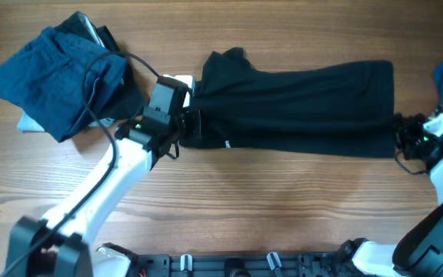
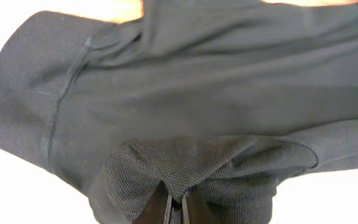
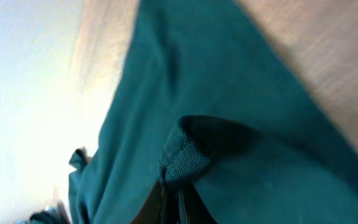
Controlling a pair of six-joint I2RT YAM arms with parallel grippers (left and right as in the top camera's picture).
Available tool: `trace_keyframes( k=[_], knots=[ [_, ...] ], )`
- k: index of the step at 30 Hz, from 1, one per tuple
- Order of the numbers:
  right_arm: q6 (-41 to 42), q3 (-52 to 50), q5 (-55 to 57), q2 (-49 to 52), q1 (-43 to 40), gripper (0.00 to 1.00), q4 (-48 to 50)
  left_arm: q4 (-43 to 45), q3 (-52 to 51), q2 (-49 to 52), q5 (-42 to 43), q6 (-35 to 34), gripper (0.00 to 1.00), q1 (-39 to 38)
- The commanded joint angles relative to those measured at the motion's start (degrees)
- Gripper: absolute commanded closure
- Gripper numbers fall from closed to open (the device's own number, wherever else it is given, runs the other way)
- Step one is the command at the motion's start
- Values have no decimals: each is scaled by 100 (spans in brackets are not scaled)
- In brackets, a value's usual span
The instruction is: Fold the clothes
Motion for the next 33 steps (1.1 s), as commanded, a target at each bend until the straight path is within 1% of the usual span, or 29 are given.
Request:
trace_keyframes(
  k=[1, 3, 4, 5, 6, 8, 9, 11, 12, 13, 15, 18, 20, 23, 24, 27, 31, 33],
  knots=[
    [229, 74, -9, 212, 297, 95, 518, 249, 101, 341, -205, 157, 96, 232],
    [455, 74, 216, 264, 407, 93, 645, 350, 101, 431, -205, 157, 96, 310],
    [584, 74, 330, 315, 476, 87, 717, 400, 101, 457, -208, 157, 95, 356],
    [605, 74, 326, 356, 529, 71, 796, 439, 101, 461, -208, 160, 89, 391],
    [599, 74, 326, 385, 566, 48, 844, 476, 101, 461, -208, 160, 65, 413],
    [590, 74, 326, 396, 584, 34, 866, 538, 101, 457, -212, 160, 37, 452],
    [590, 76, 326, 393, 575, 32, 868, 533, 103, 450, -212, 160, 1, 481],
    [632, 76, 229, 356, 501, 33, 863, 396, 160, 413, -205, 160, 1, 551],
    [638, 76, 33, 260, 413, 37, 817, 98, 317, 354, -197, 162, 0, 629],
    [632, 76, -142, 168, 372, 39, 789, -42, 411, 328, -168, 177, 1, 654],
    [575, 131, -358, -66, 341, 41, 660, -439, 732, 267, 15, 450, 1, 673],
    [111, 555, -367, -466, 448, 36, -9, -1161, 1567, 264, 286, 767, 4, 673],
    [-343, 1058, -249, -577, 619, 31, -726, -1502, 2120, 304, 341, 890, 7, 673],
    [-710, 1644, 35, -533, 898, 23, -1303, -1657, 2758, 538, 352, 935, 8, 673],
    [-739, 1808, 125, -485, 981, 21, -1331, -1681, 3001, 708, 426, 1016, 8, 673],
    [-732, 2151, 160, -243, 1047, 20, -1287, -1705, 3589, 1368, 614, 1054, 8, 673],
    [-828, 2280, 0, 59, 1047, 18, -1320, -1674, 4413, 2640, 772, 1327, 9, 673],
    [-994, 2277, 2, 173, 1051, 18, -1440, -1657, 4972, 3462, 929, 1488, 11, 673]
  ],
)
